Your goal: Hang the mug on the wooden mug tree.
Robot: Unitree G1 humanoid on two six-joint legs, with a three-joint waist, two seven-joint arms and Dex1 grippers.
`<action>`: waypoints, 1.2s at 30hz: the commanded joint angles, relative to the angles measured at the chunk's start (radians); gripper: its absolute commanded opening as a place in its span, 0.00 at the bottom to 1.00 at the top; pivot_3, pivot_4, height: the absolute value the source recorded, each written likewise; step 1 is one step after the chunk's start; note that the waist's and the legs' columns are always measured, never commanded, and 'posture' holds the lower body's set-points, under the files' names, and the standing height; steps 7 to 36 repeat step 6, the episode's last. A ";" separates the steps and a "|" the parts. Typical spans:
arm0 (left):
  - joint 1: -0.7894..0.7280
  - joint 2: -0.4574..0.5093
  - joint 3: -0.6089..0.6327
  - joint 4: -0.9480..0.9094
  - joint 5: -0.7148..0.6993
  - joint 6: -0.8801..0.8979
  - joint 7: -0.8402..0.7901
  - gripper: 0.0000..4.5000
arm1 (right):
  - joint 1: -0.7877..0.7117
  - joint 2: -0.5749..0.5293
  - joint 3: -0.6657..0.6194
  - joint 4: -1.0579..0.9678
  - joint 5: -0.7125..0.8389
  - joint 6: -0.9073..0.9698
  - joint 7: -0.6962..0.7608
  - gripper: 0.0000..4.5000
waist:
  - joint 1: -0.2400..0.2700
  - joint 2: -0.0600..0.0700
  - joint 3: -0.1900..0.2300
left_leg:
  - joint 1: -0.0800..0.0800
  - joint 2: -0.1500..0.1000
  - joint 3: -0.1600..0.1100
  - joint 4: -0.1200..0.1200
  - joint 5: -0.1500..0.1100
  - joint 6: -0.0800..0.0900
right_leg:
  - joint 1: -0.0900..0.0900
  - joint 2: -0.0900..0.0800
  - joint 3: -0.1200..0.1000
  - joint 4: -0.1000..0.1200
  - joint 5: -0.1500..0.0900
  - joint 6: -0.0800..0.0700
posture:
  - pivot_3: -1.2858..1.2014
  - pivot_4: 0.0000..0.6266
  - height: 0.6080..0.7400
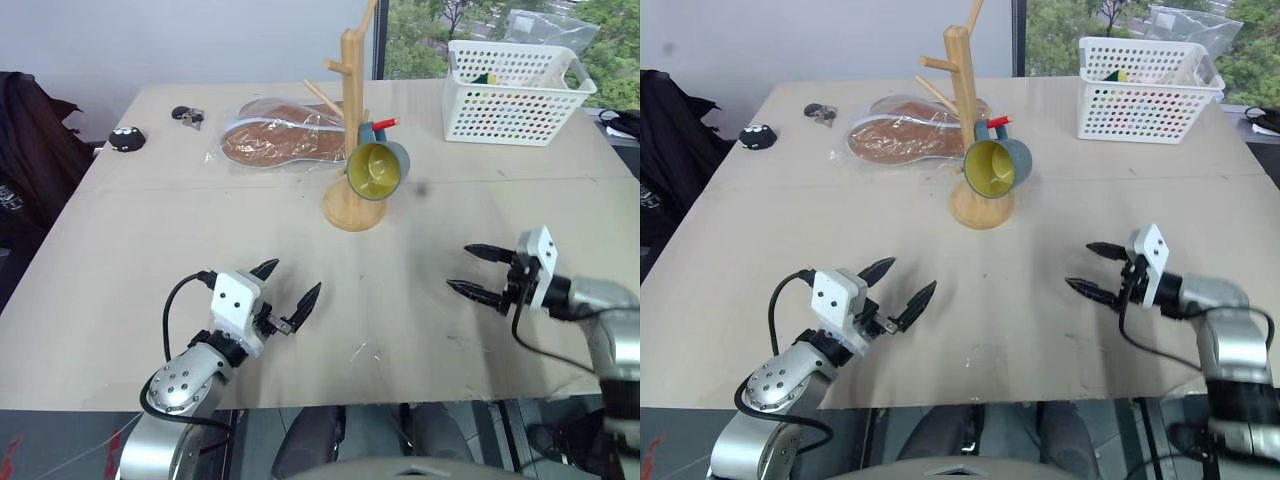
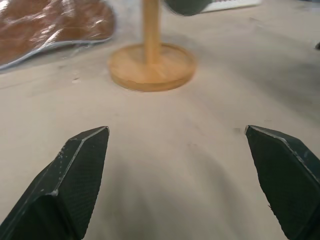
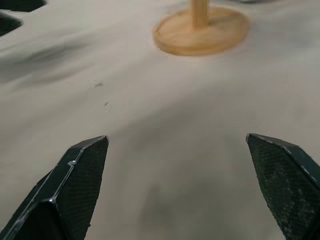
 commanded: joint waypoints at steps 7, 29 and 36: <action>0.074 0.036 0.035 0.062 -0.011 -0.068 -0.099 1.00 | 0.257 0.131 0.009 -0.174 -0.026 -0.142 -0.236 0.99 | -0.024 -0.001 -0.001 | 0.009 0.002 0.002 0.002 0.000 0.001 | 0.010 0.003 0.002 -0.003 -0.002 -0.003 | 0.52 0.24 1.00; 0.074 0.036 0.035 0.062 -0.011 -0.068 -0.099 1.00 | 0.257 0.131 0.009 -0.174 -0.026 -0.142 -0.236 0.99 | -0.024 -0.001 -0.001 | 0.009 0.002 0.002 0.002 0.000 0.001 | 0.010 0.003 0.002 -0.003 -0.002 -0.003 | 0.52 0.24 1.00; 0.074 0.036 0.035 0.062 -0.011 -0.068 -0.099 1.00 | 0.257 0.131 0.009 -0.174 -0.026 -0.142 -0.236 0.99 | -0.024 -0.001 -0.001 | 0.009 0.002 0.002 0.002 0.000 0.001 | 0.010 0.003 0.002 -0.003 -0.002 -0.003 | 0.52 0.24 1.00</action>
